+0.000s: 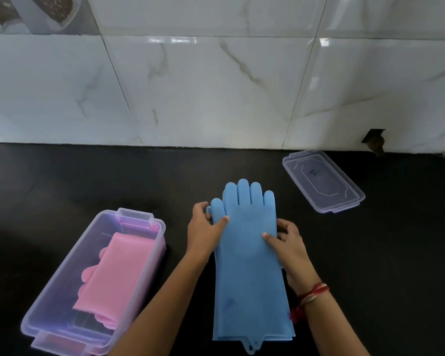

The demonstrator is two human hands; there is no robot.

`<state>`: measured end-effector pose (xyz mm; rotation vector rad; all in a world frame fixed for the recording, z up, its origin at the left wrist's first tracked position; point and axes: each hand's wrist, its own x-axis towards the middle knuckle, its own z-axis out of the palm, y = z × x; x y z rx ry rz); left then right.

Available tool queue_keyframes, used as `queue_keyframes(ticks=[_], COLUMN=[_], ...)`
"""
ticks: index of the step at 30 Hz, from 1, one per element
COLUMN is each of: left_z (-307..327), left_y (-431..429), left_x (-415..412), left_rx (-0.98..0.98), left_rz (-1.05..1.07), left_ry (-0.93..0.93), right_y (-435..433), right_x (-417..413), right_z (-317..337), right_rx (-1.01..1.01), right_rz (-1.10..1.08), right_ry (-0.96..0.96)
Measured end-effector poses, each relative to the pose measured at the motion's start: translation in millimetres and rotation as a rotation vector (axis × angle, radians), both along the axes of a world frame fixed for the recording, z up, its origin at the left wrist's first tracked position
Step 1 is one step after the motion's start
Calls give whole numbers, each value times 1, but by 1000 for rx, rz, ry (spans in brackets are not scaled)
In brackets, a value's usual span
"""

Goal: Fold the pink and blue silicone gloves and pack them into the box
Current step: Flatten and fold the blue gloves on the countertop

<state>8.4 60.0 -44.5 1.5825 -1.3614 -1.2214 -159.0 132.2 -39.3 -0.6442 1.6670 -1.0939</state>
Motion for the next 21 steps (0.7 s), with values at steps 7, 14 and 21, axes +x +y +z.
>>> queue_keyframes(ticks=[7, 14, 21], left_z=[1, 2, 5], left_y=[45, 58, 64], left_x=[20, 29, 35], left_rx=[-23, -38, -82], left_rz=[-175, -244, -365], left_ry=[-208, -231, -419], right_y=[15, 40, 42], right_x=[6, 0, 2], right_z=[8, 17, 18], right_rx=[-49, 38, 17], right_rz=[303, 505, 490], right_ry=[547, 476, 707])
